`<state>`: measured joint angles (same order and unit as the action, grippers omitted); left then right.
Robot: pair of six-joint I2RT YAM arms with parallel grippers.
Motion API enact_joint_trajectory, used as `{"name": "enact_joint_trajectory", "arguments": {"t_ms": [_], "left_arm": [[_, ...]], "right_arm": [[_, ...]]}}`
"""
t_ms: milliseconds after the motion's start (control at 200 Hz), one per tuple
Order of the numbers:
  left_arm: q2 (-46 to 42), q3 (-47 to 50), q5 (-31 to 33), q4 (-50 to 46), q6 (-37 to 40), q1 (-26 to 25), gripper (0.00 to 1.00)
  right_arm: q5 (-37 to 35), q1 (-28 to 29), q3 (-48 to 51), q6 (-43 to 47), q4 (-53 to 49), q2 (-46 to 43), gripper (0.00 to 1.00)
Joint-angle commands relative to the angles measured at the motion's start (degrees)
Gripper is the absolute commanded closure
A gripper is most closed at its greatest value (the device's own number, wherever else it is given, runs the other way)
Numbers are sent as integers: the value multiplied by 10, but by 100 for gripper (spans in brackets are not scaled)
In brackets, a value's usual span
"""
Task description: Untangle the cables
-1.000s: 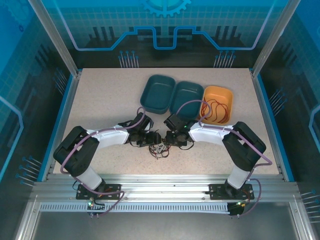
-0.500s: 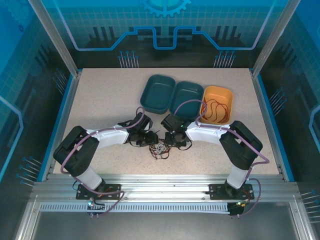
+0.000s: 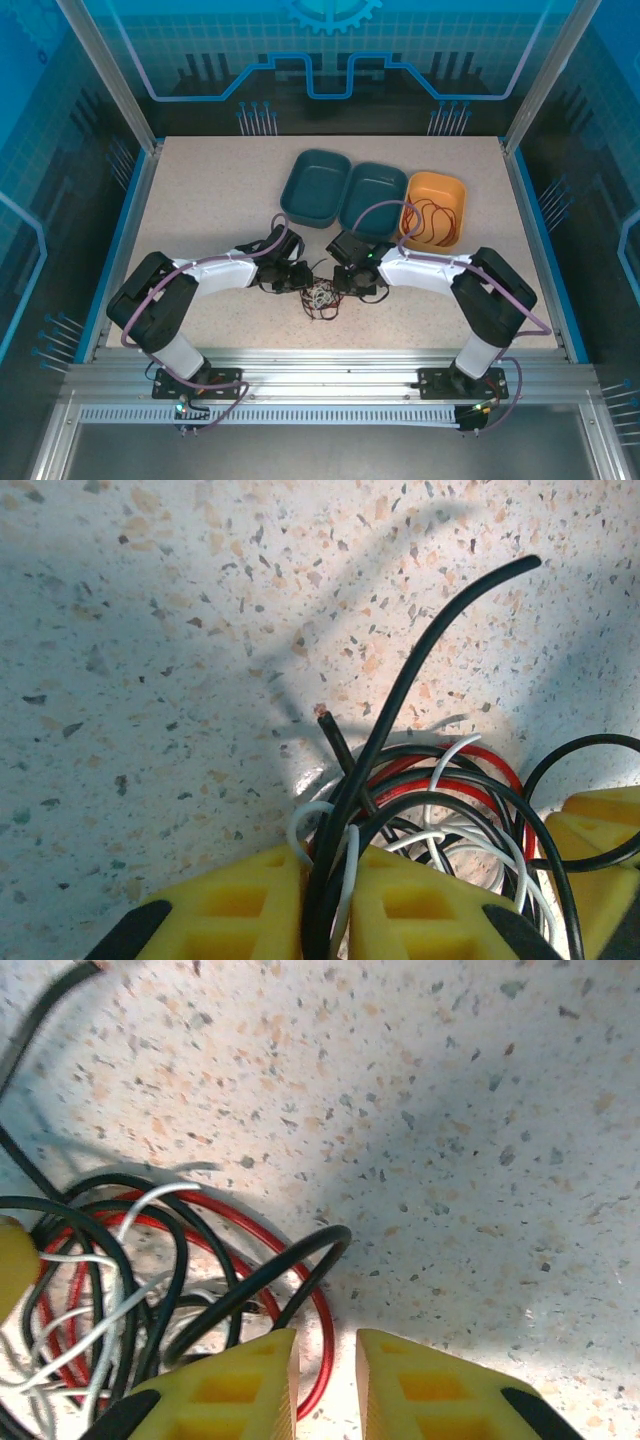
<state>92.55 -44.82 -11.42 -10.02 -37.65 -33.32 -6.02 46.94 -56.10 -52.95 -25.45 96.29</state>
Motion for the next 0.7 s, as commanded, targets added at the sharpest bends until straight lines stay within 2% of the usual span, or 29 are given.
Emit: {"name": "enact_joint_trajectory", "arguments": {"t_ms": [0, 695], "left_arm": [[3, 2, 3, -2, -13, 3, 83], [-4, 5, 2, 2, -16, 4, 83]], "right_arm": [[-21, 8, 10, -11, -9, -22, 77], [-8, 14, -12, -10, -20, 48, 78]]}}
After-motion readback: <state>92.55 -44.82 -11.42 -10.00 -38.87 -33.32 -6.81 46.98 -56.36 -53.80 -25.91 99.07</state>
